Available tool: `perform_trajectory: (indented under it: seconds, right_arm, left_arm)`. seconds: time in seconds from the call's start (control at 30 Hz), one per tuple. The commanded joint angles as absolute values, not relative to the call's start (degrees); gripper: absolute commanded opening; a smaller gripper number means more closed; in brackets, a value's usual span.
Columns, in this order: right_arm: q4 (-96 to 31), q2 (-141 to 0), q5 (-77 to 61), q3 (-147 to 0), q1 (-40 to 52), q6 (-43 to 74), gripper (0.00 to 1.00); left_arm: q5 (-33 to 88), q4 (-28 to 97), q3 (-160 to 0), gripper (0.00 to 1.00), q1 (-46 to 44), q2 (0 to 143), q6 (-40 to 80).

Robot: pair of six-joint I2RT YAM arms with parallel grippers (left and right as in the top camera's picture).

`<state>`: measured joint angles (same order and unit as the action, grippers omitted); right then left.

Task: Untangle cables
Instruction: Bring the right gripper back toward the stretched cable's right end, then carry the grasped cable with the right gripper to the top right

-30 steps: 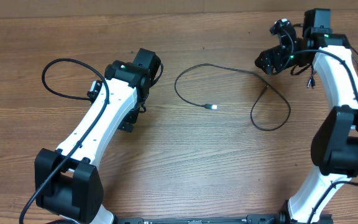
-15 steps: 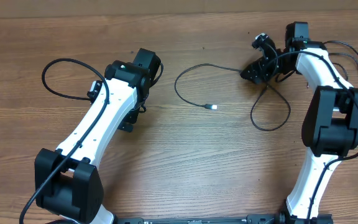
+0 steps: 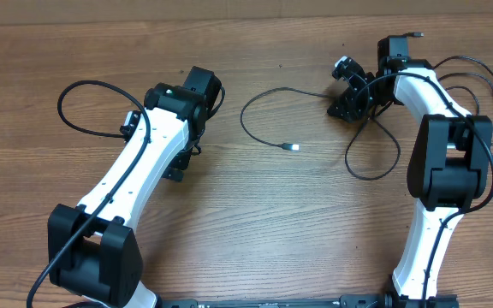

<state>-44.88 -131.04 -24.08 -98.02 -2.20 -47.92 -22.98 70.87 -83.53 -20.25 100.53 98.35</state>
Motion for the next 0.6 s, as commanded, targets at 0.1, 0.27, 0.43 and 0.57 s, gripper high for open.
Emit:
perform_trajectory:
  seconds: [0.1,0.27,0.43,0.57]
  right_arm:
    - [-45.1,-132.25,-22.98,-97.82,-2.26,-48.29,0.5]
    - [-44.6,-132.25,-22.96,-97.82,-2.26,-48.29,0.35]
    - [-42.5,-132.25,-22.94,-97.82,-2.26,-48.27,0.11]
    - [-41.45,-132.25,-22.72,-97.84,-2.26,-48.1,0.04]
  left_arm:
    - [-23.94,71.09,-84.16,1.0,-20.64,100.62,97.49]
    - [-23.92,71.09,-84.16,0.99,-20.64,100.62,97.49]
    - [-23.94,71.09,-84.16,1.0,-20.64,100.62,97.49]
    - [-23.94,71.09,-84.16,1.0,-20.64,100.62,97.49]
